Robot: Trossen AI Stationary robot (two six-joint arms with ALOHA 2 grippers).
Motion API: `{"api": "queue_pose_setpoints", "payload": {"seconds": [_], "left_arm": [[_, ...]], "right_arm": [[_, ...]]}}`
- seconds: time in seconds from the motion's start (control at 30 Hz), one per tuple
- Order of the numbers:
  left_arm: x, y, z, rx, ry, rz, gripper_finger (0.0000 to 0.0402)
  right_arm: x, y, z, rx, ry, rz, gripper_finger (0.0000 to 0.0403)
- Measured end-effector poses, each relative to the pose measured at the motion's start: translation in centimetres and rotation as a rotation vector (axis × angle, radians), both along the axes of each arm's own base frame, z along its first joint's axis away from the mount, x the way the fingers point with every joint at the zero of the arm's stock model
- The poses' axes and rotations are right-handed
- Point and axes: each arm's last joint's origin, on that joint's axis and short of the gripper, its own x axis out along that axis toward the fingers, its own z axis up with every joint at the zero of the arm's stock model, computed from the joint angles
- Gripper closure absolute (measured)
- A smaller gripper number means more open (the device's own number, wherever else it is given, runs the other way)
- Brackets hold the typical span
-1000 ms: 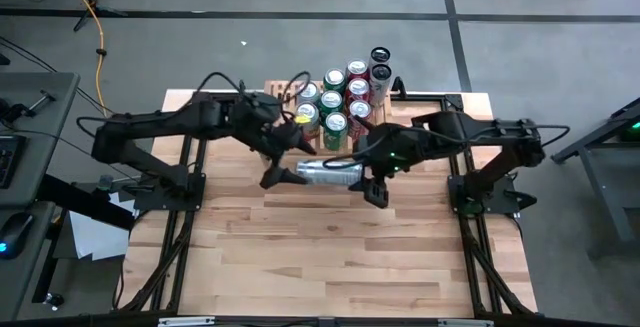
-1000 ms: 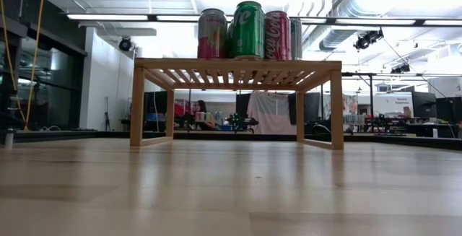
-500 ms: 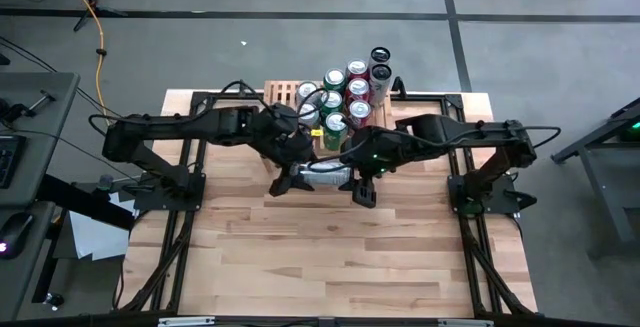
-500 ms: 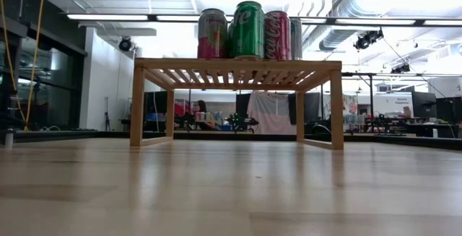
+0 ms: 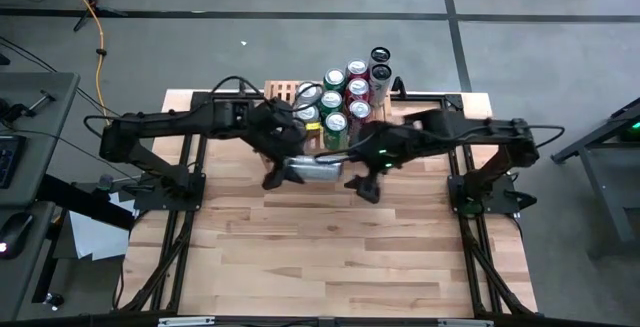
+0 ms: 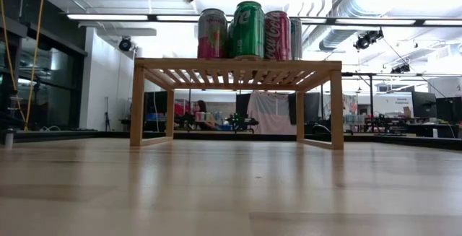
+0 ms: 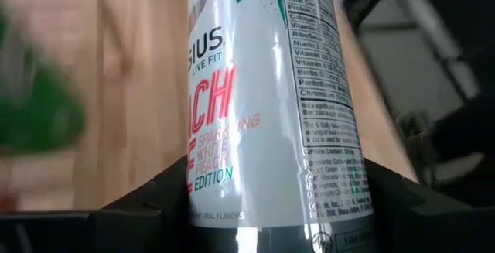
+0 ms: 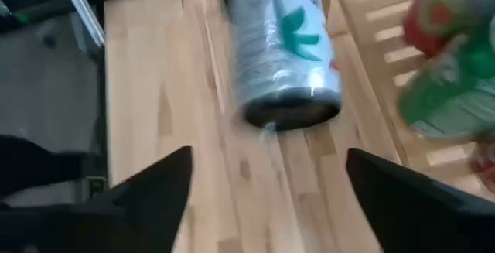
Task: Place canned beverage on shelf
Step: Put the white pink soda can on the shelf aligned with the other white pink soda cans
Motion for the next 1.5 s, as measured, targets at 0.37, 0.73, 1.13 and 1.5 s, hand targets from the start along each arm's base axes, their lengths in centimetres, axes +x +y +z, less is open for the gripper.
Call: {"api": "queue_pose_setpoints", "payload": {"seconds": [0.37, 0.73, 1.13, 1.5], "left_arm": [[-4.1, 1.8, 2.0, -0.055, -0.141, 0.143, 0.0169], [-5.6, 1.2, 1.5, -0.614, -0.751, 0.079, 0.0169], [-3.7, -0.1, 0.8, -0.934, -0.82, -0.111, 0.0169], [-2.8, 1.2, 1.3, -0.366, -0.687, 0.285, 0.0169]], "right_arm": [[-4.9, 1.4, -0.3, -0.111, 0.151, -0.222, 0.0018], [-4.7, 2.6, -2.8, 0.044, -0.378, -0.332, 0.0017], [-2.0, 0.3, 0.4, 0.014, -0.892, -0.191, 0.0016], [-3.0, -0.4, 0.7, 0.041, -0.862, -0.245, 0.0016]]}}
